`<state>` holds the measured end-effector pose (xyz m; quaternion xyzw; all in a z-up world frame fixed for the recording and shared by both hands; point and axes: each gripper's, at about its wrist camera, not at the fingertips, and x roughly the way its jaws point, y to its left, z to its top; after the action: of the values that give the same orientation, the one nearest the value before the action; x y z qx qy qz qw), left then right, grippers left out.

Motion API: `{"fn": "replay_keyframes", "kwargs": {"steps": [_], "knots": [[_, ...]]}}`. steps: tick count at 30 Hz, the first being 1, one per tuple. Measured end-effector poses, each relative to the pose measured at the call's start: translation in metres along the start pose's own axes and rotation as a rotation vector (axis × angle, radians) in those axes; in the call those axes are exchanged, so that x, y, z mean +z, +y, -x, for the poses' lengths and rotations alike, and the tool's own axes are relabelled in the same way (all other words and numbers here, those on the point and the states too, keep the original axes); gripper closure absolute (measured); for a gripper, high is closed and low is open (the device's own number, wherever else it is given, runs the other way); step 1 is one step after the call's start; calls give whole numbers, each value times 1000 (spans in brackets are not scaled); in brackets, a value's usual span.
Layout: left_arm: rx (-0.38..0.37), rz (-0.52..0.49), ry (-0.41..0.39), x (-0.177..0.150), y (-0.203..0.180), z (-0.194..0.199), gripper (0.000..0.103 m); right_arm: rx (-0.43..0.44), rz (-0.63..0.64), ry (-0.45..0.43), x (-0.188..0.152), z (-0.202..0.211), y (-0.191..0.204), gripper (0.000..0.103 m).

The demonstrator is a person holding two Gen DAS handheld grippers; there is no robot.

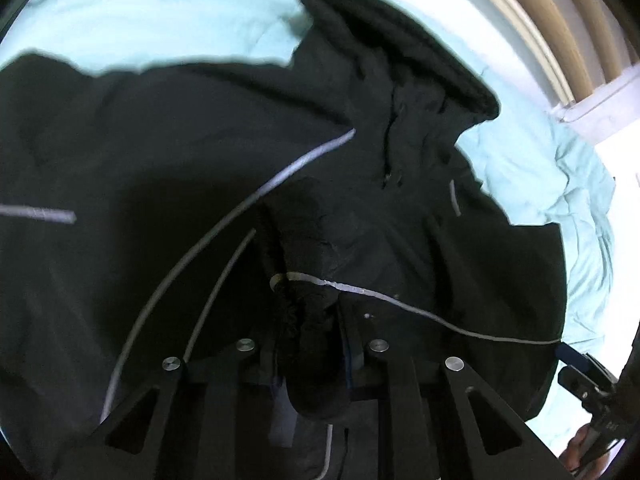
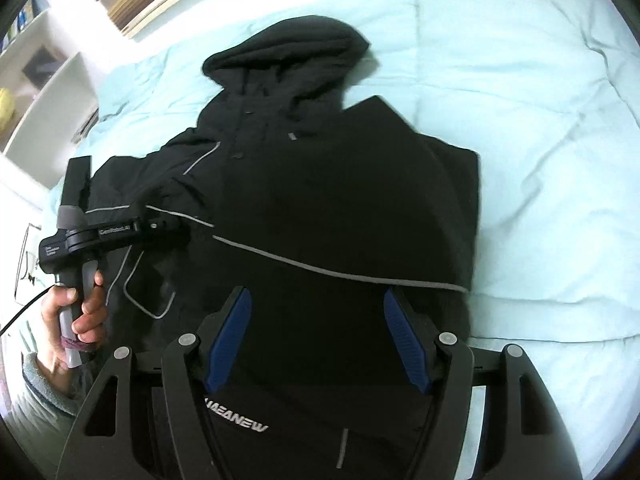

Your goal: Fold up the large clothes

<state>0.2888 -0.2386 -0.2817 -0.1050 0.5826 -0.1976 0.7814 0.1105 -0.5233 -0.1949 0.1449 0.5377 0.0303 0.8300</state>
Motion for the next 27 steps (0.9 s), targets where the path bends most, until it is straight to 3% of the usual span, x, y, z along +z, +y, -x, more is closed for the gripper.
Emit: {"fn": "replay_keyframes", "kwargs": {"steps": [4,7,9,12,13,15,18,21,23,27], "knots": [[-6,-31,-154,12,-9,57,84,-12,-32,-54,7,15,-13,32],[16,25,-245,27,19,99,84,-38,-40,-57,17,8,-19,32],[49,58,-227,32,43,102,84,-42,-38,-60,23,-4,-19,32],[113,73,-46,31,77,62,84,-56,-17,-36,29,-31,-12,32],[164,51,15,26,82,44,83,-55,-4,-22,31,-44,-8,32],[213,19,47,15,86,27,81,-97,40,18,32,-74,0,32],[166,83,28,11,97,24,79,-206,100,116,21,-120,0,33],[132,111,3,10,99,33,74,-189,67,99,17,-121,-10,32],[163,85,-41,6,92,50,63,-194,69,108,19,-115,-9,32],[235,32,-137,0,69,85,56,-166,59,106,22,-89,-4,32]]}}
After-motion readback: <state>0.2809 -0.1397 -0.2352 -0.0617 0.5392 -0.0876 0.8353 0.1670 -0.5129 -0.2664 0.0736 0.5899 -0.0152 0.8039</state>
